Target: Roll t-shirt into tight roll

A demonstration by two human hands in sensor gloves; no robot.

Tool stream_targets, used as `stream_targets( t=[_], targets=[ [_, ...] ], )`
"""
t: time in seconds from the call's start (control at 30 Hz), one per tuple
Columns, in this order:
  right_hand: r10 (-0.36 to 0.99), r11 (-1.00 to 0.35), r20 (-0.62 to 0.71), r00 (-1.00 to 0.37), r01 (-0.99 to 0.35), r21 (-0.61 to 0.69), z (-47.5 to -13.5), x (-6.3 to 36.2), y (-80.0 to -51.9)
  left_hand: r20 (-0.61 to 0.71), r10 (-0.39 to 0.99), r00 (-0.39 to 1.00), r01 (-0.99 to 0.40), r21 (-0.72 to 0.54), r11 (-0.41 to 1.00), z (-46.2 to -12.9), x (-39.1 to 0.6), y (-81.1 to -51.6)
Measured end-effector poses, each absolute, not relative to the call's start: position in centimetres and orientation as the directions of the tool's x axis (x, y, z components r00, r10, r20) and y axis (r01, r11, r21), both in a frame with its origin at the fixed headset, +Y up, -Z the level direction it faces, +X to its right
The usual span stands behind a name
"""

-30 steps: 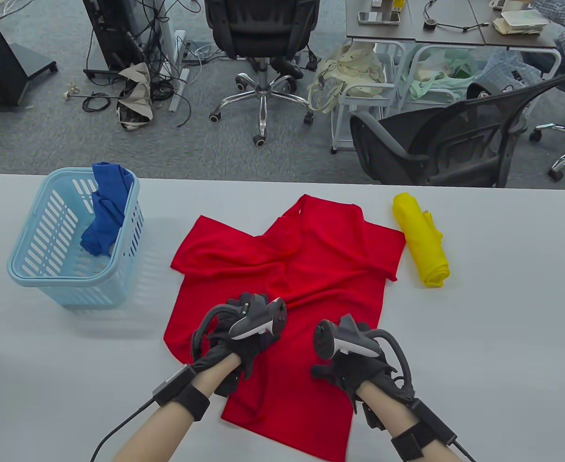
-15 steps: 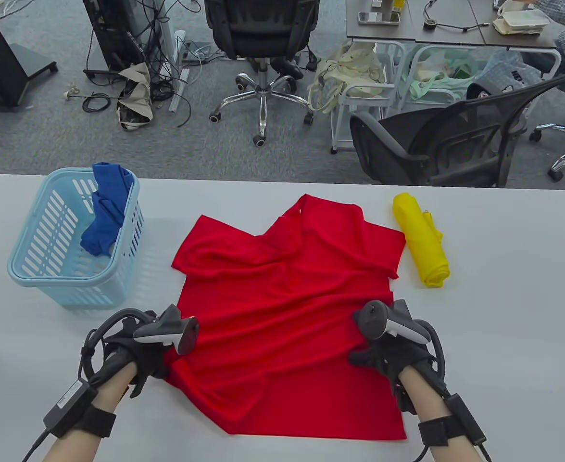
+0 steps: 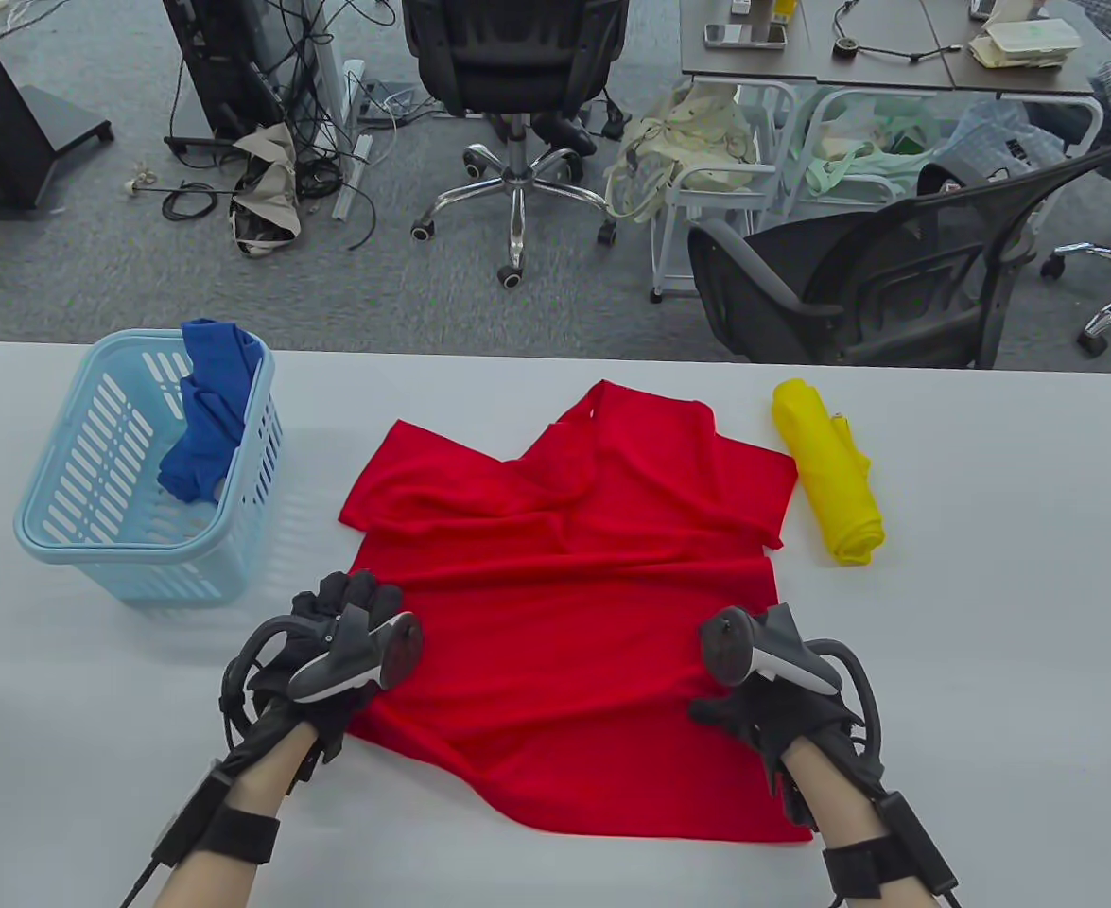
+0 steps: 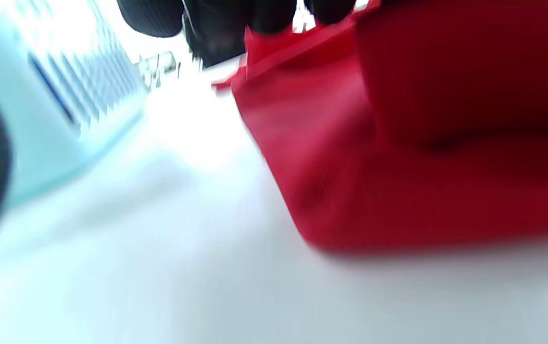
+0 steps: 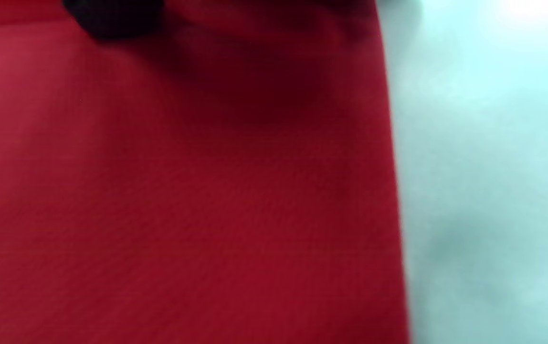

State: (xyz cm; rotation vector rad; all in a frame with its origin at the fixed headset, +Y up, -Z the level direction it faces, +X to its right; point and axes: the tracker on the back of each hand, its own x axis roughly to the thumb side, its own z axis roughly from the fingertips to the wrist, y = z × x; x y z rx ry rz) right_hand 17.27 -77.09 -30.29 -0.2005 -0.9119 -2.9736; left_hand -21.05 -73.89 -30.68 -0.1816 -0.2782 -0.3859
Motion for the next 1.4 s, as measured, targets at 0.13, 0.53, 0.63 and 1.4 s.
stream_targets(
  t=[0.13, 0.53, 0.63, 1.4],
  targets=[
    [-0.013, -0.829, 0.120, -0.993, 0.078, 0.553, -30.4, 17.0, -77.5, 0.399, -0.065, 0.915, 0.202, -0.312, 0.928, -30.3, -20.4, -73.9],
    [0.041, -0.832, 0.044, -0.998, -0.009, 0.555, -31.2, 18.2, -77.6, 0.264, -0.067, 0.962, 0.216, -0.593, 0.776, -31.2, -22.9, -77.4],
    [0.034, -0.834, 0.044, -0.998, -0.004, 0.552, -31.2, 18.2, -77.6, 0.264, -0.127, 0.956, 0.244, -0.478, 0.843, -32.1, -23.2, -77.4],
    [0.041, -0.835, 0.032, -0.999, -0.017, 0.551, -31.3, 18.5, -77.7, 0.423, 0.144, 0.895, 0.137, -0.566, 0.813, -29.7, -22.5, -74.0]
  ],
)
